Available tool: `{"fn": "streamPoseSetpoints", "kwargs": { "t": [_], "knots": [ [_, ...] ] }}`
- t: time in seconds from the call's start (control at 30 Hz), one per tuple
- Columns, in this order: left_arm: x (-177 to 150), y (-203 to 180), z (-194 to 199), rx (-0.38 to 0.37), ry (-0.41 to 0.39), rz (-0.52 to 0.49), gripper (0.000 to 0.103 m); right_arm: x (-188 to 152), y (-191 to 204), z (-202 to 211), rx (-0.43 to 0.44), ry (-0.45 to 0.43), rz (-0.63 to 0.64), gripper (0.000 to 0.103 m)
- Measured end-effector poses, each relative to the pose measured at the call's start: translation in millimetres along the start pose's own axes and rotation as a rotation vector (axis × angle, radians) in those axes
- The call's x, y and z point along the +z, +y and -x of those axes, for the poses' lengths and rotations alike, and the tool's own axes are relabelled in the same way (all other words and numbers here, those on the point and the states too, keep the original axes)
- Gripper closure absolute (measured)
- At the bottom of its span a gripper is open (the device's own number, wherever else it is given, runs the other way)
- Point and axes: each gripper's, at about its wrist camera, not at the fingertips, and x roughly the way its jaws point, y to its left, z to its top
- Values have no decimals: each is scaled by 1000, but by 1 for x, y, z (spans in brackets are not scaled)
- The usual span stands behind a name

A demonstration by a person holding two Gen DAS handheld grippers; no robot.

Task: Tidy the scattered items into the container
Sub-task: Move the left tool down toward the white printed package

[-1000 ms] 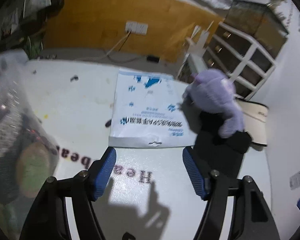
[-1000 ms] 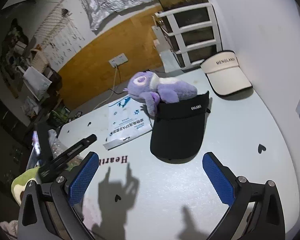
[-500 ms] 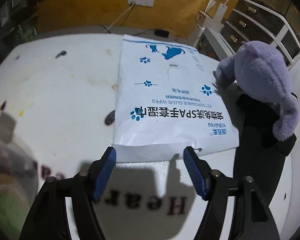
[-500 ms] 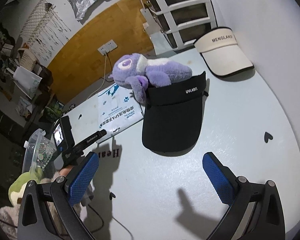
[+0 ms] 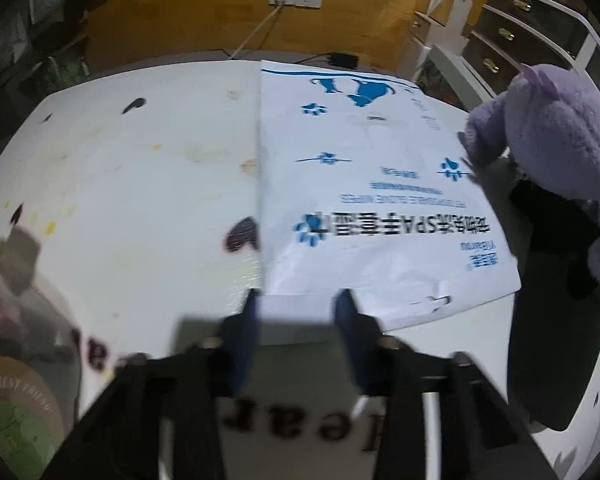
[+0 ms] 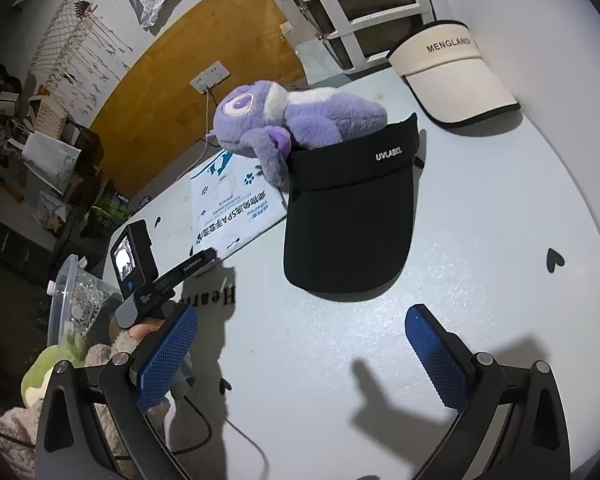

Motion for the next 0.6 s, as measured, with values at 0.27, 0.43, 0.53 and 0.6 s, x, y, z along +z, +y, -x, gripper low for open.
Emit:
{"fn": "streamPoseSetpoints", "kwargs": {
  "t": [0.27,0.43,0.53,0.6],
  "knots": [
    [-21,-30,6,72,5,-193,86,-2,6,-3,18,16,18,0],
    [-45,-40,17,80,-8,-274,86,-4,6,-2,22,24,15,0],
    [-63,-42,26,84,-23,-324,86,-4,8,-2,26,24,23,0],
    [-75,-40,32,89,-26,-336,86,-5,11,-2,29,25,33,0]
  ]
}}
